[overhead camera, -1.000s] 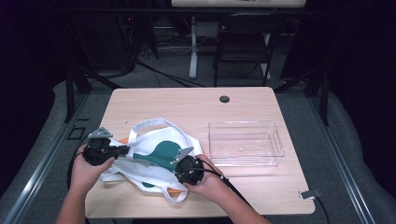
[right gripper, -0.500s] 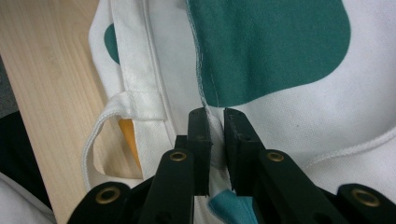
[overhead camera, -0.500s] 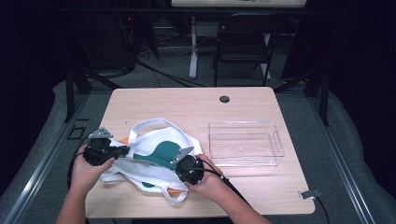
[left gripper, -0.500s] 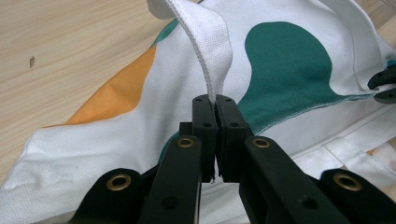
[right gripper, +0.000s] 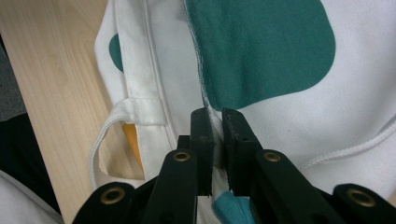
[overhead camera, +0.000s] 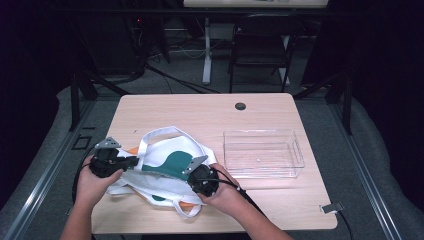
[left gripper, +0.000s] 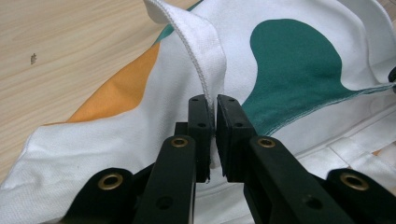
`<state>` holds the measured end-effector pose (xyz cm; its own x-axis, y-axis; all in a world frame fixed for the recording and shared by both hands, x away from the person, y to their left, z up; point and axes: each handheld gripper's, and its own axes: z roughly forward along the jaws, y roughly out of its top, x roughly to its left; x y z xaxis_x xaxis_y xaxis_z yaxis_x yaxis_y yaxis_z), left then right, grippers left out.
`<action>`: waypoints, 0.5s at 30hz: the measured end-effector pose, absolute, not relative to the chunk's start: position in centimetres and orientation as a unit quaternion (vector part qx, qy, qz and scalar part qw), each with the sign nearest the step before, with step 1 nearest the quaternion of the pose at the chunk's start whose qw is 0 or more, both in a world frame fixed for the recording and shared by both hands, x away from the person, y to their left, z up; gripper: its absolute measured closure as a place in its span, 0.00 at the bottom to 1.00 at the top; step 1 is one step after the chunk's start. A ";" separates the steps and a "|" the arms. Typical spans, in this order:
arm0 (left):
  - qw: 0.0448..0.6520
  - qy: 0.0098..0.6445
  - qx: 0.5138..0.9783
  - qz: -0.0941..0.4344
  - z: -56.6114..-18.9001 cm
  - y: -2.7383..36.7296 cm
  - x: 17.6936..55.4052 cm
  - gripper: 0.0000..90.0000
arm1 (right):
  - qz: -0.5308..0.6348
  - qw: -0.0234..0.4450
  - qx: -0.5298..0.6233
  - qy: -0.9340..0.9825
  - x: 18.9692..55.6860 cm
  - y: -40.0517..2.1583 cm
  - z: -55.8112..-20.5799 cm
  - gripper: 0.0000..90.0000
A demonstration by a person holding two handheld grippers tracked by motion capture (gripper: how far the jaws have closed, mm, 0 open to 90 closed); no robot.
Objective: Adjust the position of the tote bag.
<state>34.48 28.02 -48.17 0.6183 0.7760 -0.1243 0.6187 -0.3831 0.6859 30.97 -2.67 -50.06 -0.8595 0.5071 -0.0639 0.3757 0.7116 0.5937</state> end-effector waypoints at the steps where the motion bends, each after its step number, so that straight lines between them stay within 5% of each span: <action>1: 0.360 0.423 0.824 0.109 -48.2 28.0 34.5 0.93 | 0.299 0.113 0.243 0.916 30.9 -2.6 -50.1 0.93; 15: 0.361 0.423 0.823 0.113 -48.1 28.0 34.4 0.88 | 0.307 0.126 0.237 0.913 30.7 -2.8 -48.4 0.93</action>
